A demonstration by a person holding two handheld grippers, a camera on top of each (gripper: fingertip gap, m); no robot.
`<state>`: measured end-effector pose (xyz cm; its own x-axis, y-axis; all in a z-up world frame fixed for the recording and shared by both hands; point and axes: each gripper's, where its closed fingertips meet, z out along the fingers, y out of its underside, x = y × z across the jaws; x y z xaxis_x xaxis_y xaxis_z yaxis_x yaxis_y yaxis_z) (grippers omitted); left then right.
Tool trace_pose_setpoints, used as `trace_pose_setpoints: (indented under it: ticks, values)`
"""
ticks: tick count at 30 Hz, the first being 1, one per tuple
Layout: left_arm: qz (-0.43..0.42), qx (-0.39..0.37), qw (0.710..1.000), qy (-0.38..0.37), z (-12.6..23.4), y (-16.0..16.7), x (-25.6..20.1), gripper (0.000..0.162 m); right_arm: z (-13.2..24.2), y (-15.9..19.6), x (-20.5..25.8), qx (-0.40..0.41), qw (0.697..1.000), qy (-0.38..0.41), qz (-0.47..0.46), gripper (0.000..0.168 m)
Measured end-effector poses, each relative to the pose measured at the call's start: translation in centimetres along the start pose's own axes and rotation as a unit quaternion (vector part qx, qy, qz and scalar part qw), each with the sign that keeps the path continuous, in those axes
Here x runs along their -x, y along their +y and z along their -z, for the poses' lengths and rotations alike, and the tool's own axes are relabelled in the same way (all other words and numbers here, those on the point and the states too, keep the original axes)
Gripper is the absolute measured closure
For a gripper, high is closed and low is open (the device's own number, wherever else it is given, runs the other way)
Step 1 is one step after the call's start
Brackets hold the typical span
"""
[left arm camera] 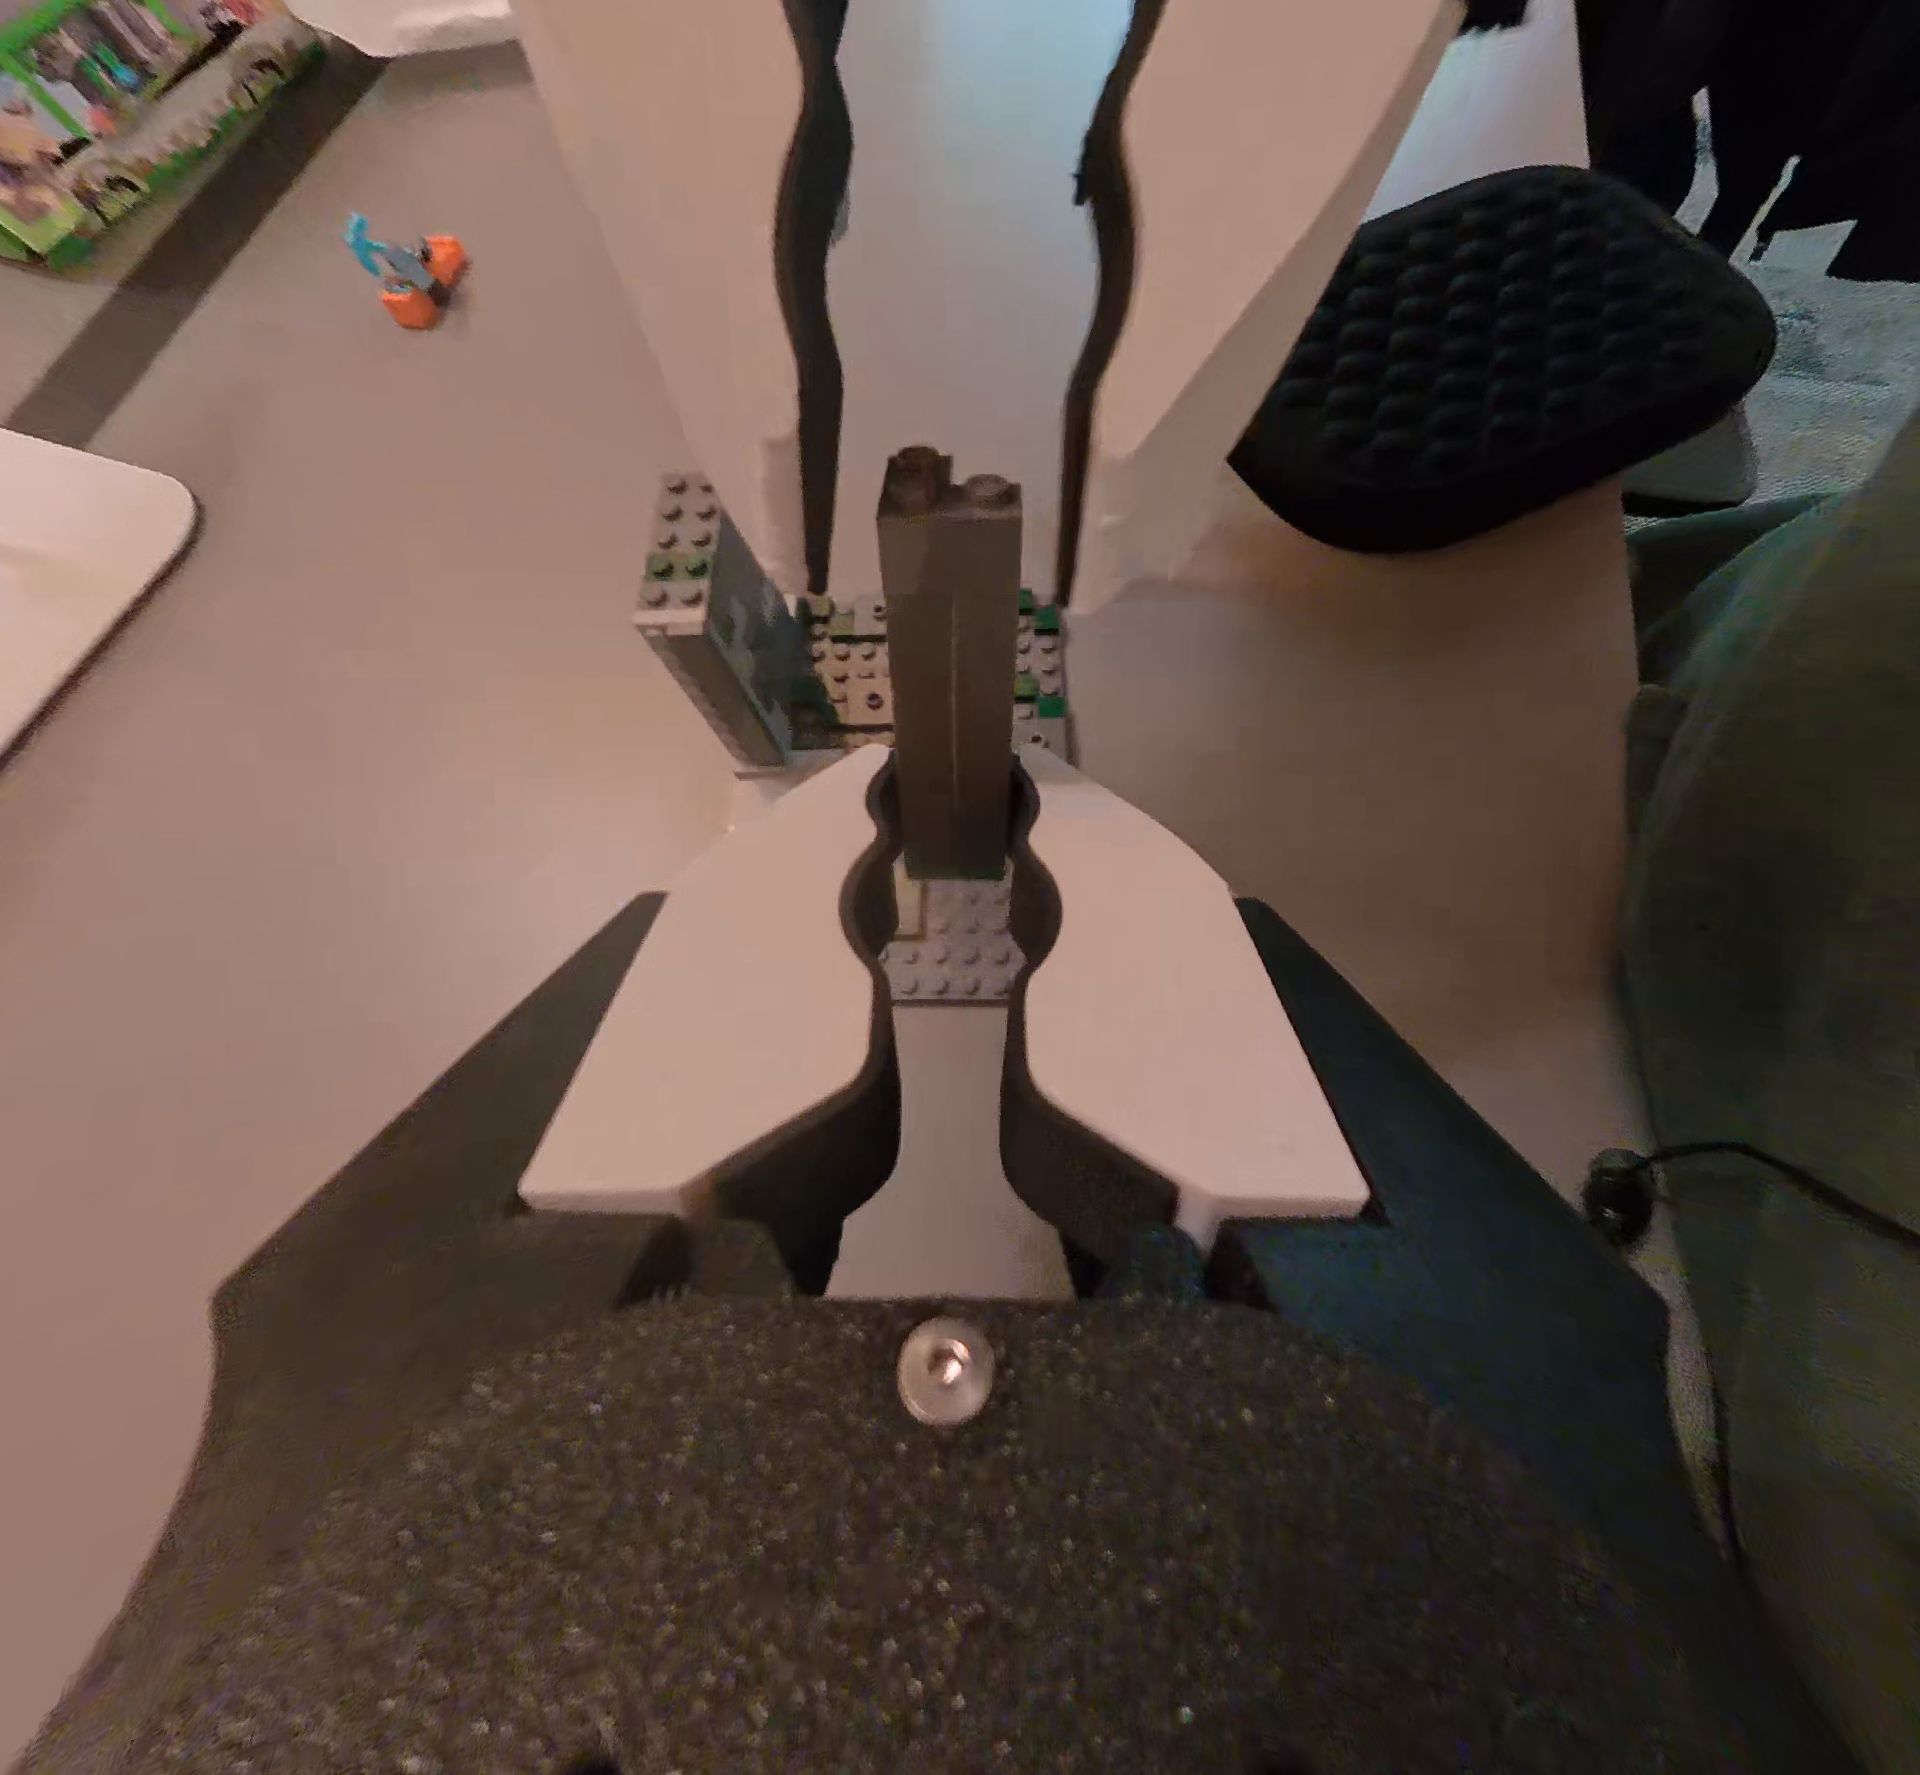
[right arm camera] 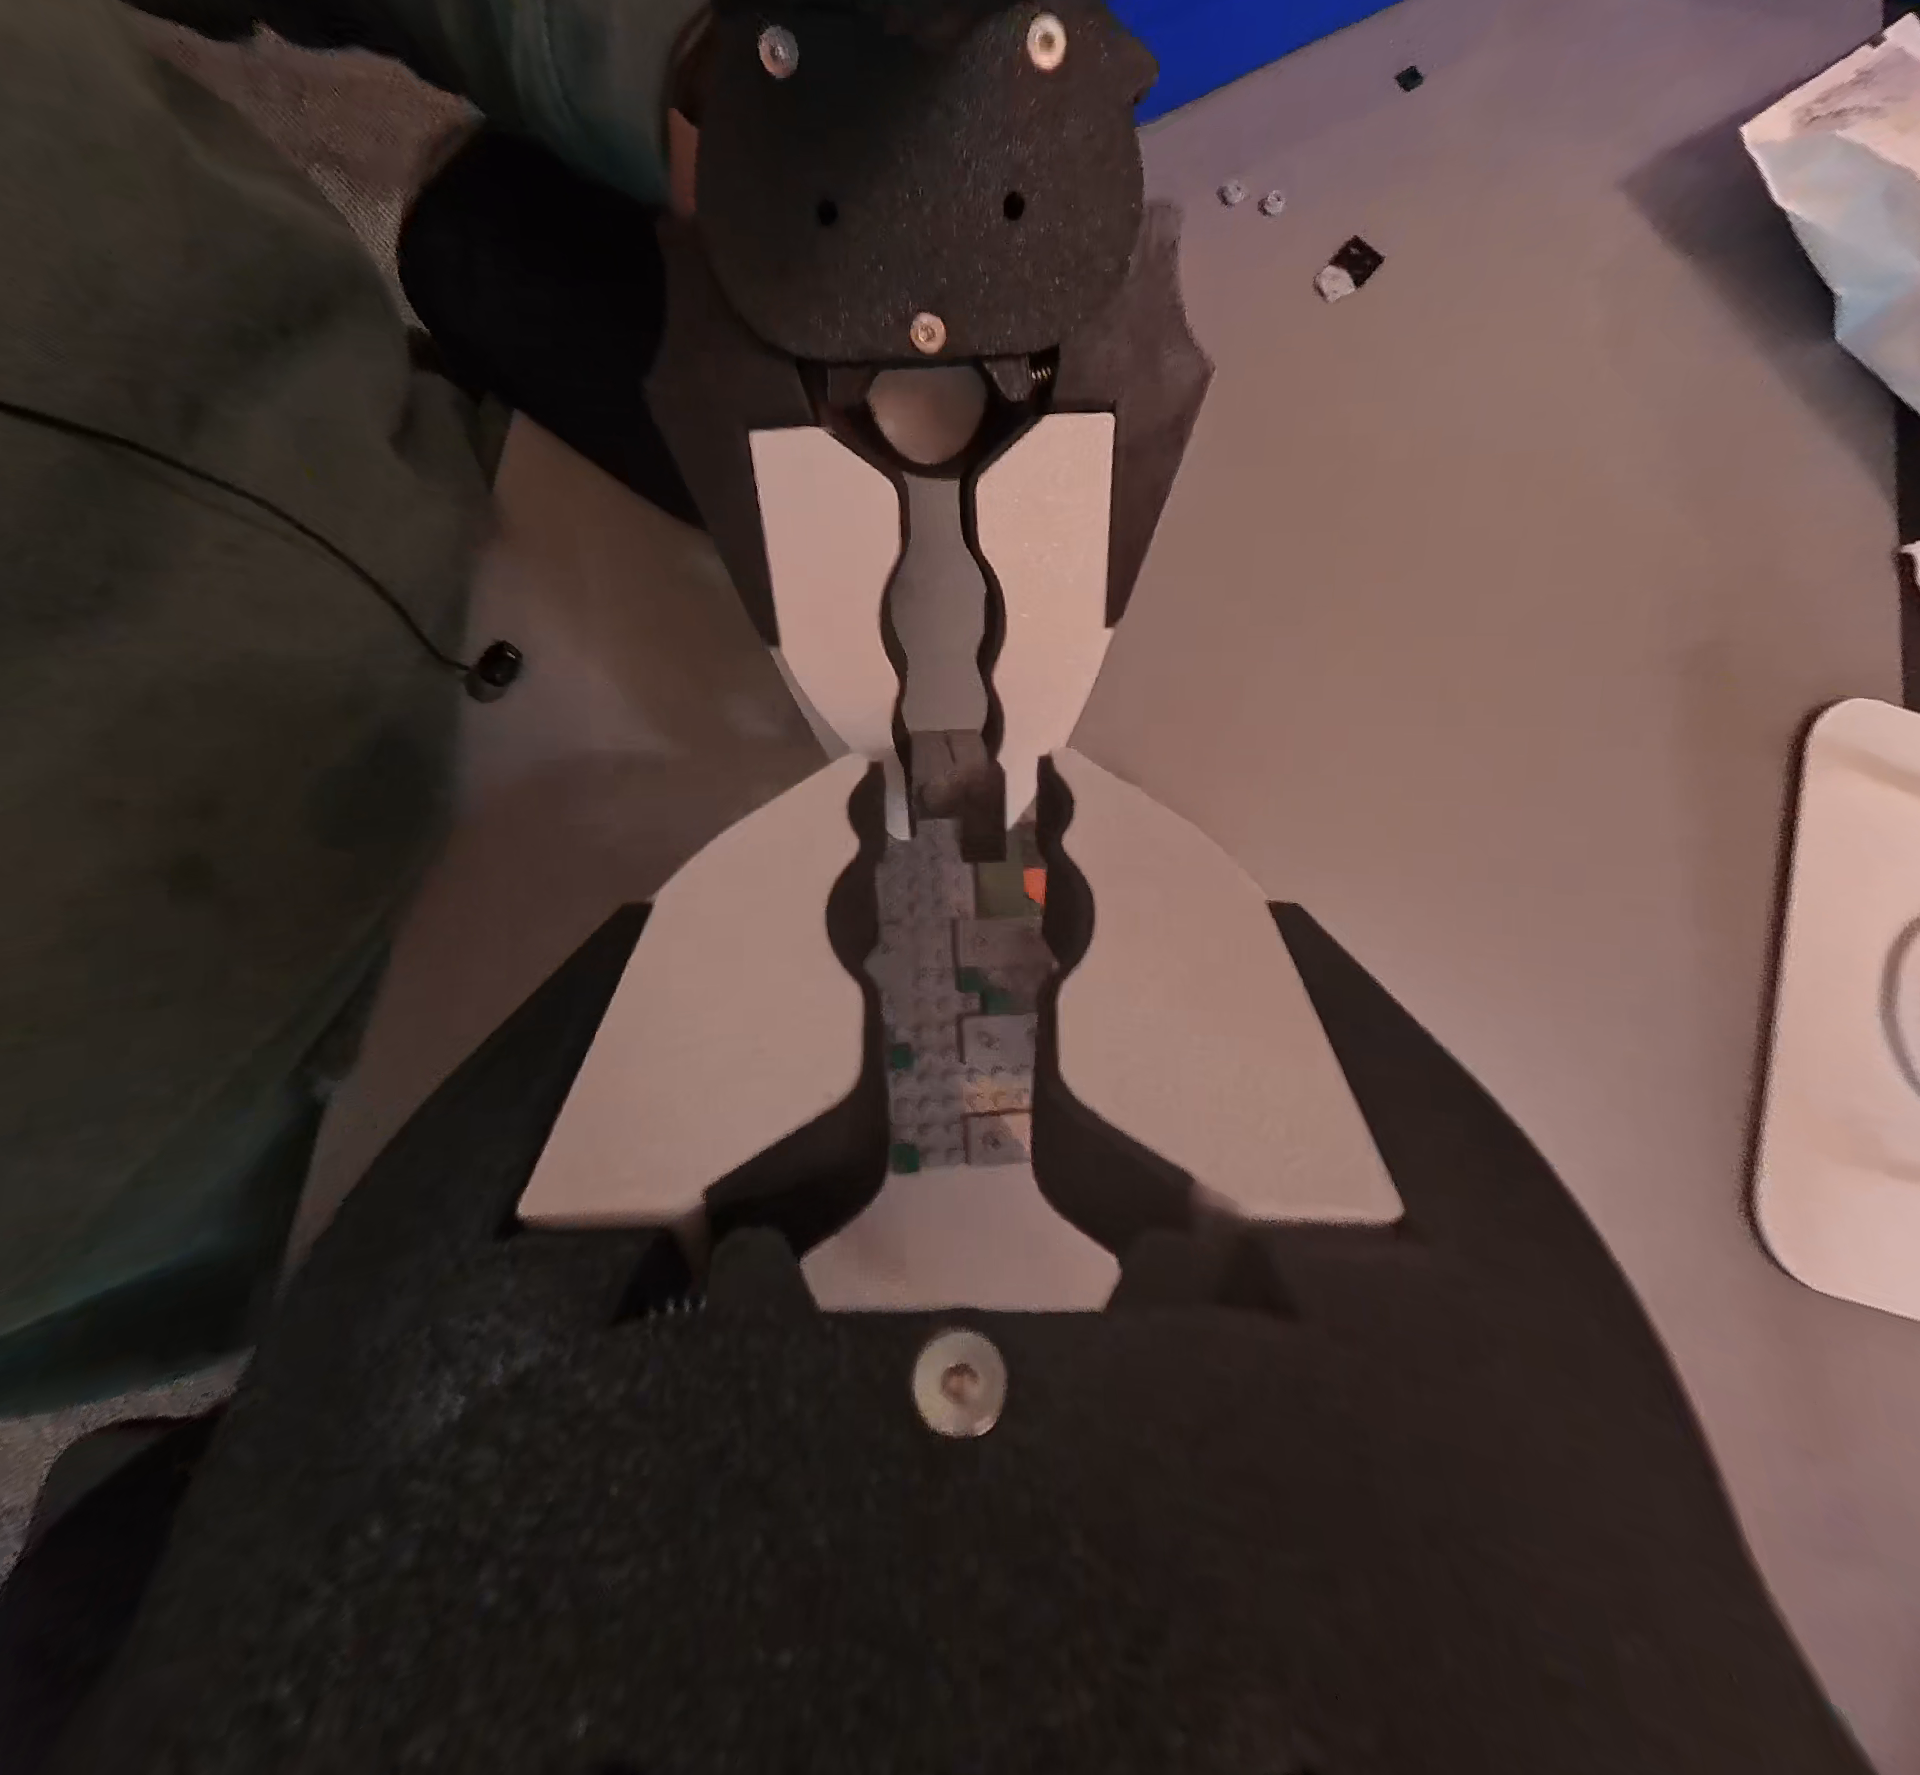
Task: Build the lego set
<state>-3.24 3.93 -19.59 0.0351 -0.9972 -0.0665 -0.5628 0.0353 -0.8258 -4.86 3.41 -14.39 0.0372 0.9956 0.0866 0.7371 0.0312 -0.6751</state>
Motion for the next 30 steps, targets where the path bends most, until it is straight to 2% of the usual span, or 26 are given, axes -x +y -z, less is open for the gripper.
trace_pose_setpoints:
  ticks: [1,3,9,17,23,25,30]
  values:
    - [-0.005,0.0,1.0,-0.003,0.1,-0.2,0.2,0.145,0.0,0.1,-0.3,0.011,1.0,0.004,0.007,0.146]
    - [-0.015,0.001,1.0,-0.012,0.3,-0.6,0.6,0.145,0.0,0.2,-0.4,0.022,1.0,0.003,0.012,0.151]
    - [-0.023,0.007,0.999,-0.023,0.9,-0.6,1.0,0.145,-0.1,-0.5,-0.8,0.02,1.0,0.006,0.023,0.151]
    - [0.009,-0.001,1.0,-0.013,1.1,0.4,1.5,0.145,-1.3,-0.6,-1.5,0.029,0.999,-0.008,0.009,0.151]
    - [0.006,-0.012,0.999,-0.035,1.6,0.8,3.1,0.144,-1.9,-1.1,-2.7,0.026,1.0,0.001,0.014,0.152]
    - [0.021,-0.001,0.999,-0.043,1.6,1.9,4.1,0.129,-1.9,-1.3,-3.5,0.03,0.999,0.002,0.01,0.152]
    - [0.048,0.03,0.997,-0.059,1.7,5.4,5.6,0.132,-2.6,0.8,-5.6,0.083,0.996,0.002,-0.015,0.152]
